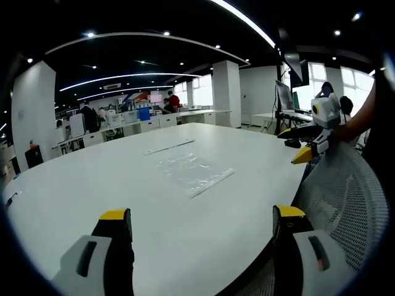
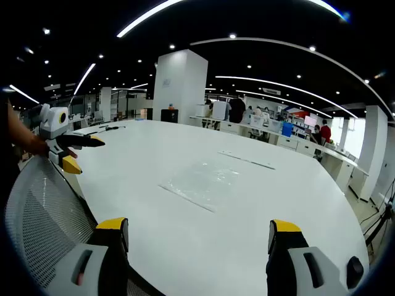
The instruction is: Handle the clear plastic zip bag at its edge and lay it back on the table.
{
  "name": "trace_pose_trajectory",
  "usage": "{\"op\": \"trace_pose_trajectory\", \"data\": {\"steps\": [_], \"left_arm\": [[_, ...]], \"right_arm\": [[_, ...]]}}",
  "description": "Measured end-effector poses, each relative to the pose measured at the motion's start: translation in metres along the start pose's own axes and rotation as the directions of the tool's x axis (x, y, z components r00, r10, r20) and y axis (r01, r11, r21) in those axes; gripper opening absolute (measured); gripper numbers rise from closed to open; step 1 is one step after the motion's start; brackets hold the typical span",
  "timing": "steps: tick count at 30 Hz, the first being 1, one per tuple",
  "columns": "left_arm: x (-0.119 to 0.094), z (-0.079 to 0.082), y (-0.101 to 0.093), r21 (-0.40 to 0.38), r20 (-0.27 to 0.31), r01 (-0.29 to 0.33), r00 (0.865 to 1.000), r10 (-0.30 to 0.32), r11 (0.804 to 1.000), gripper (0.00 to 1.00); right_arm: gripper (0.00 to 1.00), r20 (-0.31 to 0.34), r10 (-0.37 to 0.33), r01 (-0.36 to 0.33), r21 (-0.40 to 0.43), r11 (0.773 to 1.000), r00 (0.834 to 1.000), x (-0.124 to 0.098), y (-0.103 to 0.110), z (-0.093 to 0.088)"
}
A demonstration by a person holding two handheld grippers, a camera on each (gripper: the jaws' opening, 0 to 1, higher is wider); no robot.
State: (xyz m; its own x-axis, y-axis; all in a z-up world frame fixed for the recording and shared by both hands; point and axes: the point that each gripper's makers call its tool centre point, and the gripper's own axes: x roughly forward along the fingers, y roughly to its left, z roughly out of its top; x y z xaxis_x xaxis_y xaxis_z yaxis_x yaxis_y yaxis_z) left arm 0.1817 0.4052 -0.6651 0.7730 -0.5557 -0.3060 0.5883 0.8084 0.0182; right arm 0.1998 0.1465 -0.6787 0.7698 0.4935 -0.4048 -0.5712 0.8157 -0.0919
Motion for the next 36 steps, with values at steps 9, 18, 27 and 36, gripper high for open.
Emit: {"op": "trace_pose_trajectory", "data": {"steps": [9,18,27,36], "left_arm": [[0.0005,-0.0005,0.0005,-0.001,0.002,-0.002,1.0,0.002,1.0,0.94],[-0.0001,-0.0004,0.0008,0.0,0.003,-0.003,1.0,0.003,1.0,0.94],[-0.0002,-0.0007,0.0007,-0.001,0.002,0.002,1.0,-0.002,1.0,0.94],[0.0002,0.0006,0.0001,-0.005,0.006,0.005,1.0,-0.005,1.0,0.94]], "right_arm": [[0.94,0.001,0.0,0.0,0.0,1.0,1.0,0.0001,-0.0002,0.0],[0.94,0.002,-0.002,0.002,0.002,1.0,1.0,0.0,-0.0001,0.0011],[0.94,0.002,-0.007,0.007,0.002,1.0,1.0,0.0004,-0.0021,0.0003],[0.94,0.001,-0.009,0.009,0.002,1.0,1.0,0.0008,-0.0036,-0.0005]]}}
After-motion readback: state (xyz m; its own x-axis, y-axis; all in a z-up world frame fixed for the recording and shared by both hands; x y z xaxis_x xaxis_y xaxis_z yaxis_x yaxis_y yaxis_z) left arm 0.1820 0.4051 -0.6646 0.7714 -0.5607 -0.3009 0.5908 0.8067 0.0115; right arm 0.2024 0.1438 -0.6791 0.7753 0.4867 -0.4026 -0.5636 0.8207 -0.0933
